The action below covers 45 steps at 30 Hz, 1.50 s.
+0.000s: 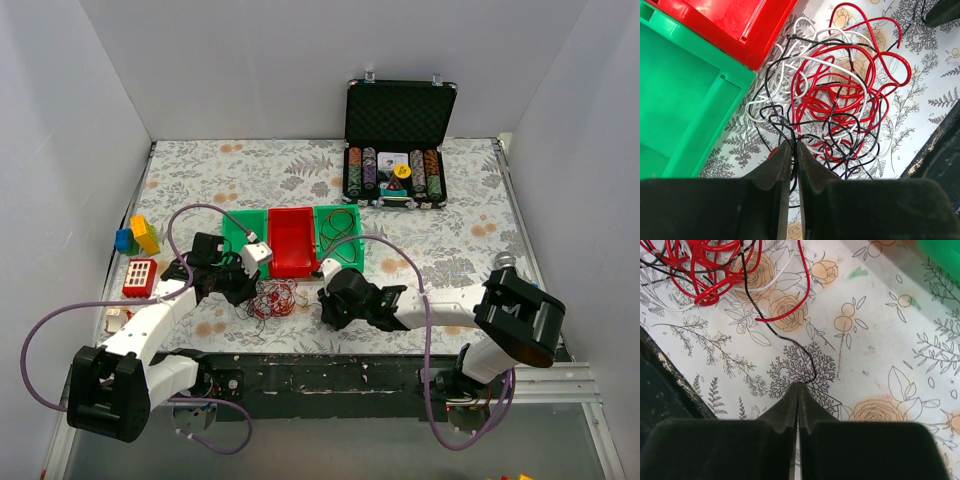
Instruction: Untangle the cables
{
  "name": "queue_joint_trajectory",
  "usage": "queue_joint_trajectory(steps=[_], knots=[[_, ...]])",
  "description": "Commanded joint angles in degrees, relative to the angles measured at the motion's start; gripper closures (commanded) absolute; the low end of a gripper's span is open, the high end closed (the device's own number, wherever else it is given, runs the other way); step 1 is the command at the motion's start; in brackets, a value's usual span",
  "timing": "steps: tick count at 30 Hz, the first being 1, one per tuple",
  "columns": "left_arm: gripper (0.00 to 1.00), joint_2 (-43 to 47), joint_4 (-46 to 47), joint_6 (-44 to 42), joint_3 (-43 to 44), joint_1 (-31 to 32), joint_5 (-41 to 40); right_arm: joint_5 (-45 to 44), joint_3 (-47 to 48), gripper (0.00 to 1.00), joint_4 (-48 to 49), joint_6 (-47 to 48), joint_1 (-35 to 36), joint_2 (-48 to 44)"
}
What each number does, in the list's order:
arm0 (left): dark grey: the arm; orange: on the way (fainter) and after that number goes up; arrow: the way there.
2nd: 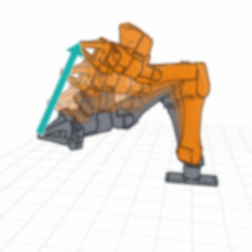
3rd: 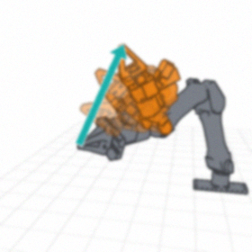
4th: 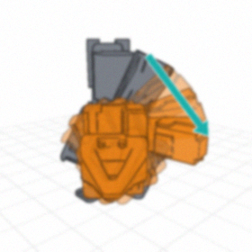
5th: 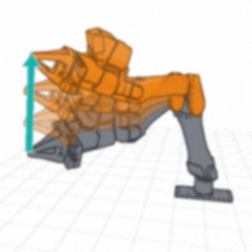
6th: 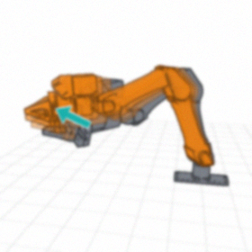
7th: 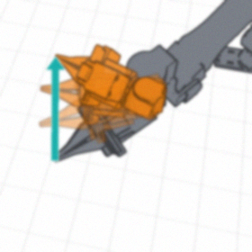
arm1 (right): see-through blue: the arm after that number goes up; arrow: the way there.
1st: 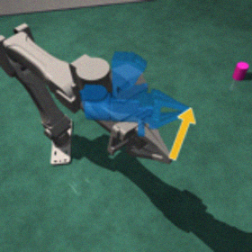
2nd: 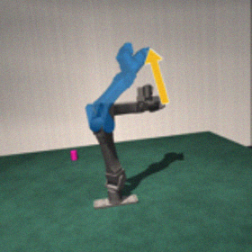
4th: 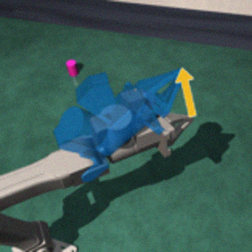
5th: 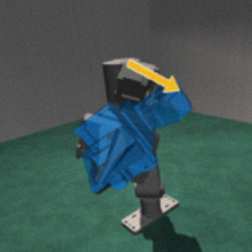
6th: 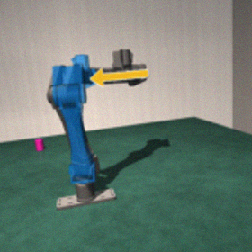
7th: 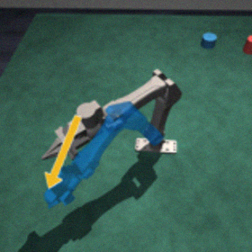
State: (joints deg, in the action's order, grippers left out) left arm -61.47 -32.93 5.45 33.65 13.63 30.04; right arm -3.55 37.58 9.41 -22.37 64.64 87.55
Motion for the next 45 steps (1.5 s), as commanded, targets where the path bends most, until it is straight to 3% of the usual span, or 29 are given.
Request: queue_joint_trajectory(steps=[1, 2, 5, 9, 16, 26, 33, 38, 41, 44, 45], knots=[[0.92, 1.6, -1.1, -1.1, 0.4, 0.2, -0.1, -0.9, -1.3, 0.99, 2.7, -1.6, 0.3, -3.9], [0.92, 1.7, -1.3, -1.1, 0.5, 0.2, 0.4, -1.4, -1.1, 0.99, 2.4, -1.4, 0.4, -4.1], [0.9, 1.8, -1.5, -0.9, 0.8, 0.2, 1.2, -3.2, 1.1, 0.8, 1.1, -0.2, 0.3, -4.7], [0.9, 1.3, -1.5, -0.7, 1.2, 0.2, 1.4, -4.3, 3.9, 0.66, 0.6, 2.1, 0.3, -4.1], [0.9, 1.2, -1.5, -0.8, 1.1, 0.2, 1.2, -3.1, 7.6, 0.58, 1.9, 7.5, 0.3, 0.9], [0.89, 1.6, -1.3, -0.7, 1.3, 0.2, 1.0, -4.0, 9.9, 0.66, 1.8, 9.8, 0.3, 6.9], [0.87, 1.9, -1.6, -0.5, 1.9, 0.2, -0.6, -6.1, 7.5, 0.99, -0.3, 6.7, 0.3, 4.0], [0.68, 3.0, -2.8, -0.9, 2.6, 0.3, -2.9, -11.4, 0.6, 0.99, -1.9, 0.9, 0.3, -4.9], [0.52, 3.6, -2.6, -1.0, 1.9, 0.2, -3.8, -13.2, -4.0, 0.99, -2.6, -2.1, 0.4, -10.7], [0.53, 3.7, -2.8, -1.1, 1.7, 0.2, -3.6, -14.0, -6.4, 0.99, -3.1, -3.5, 0.3, -14.2], [0.61, 3.7, -2.8, -1.1, 1.9, 0.2, -3.1, -14.0, -6.6, 0.99, -3.3, -3.6, 0.3, -14.9]])
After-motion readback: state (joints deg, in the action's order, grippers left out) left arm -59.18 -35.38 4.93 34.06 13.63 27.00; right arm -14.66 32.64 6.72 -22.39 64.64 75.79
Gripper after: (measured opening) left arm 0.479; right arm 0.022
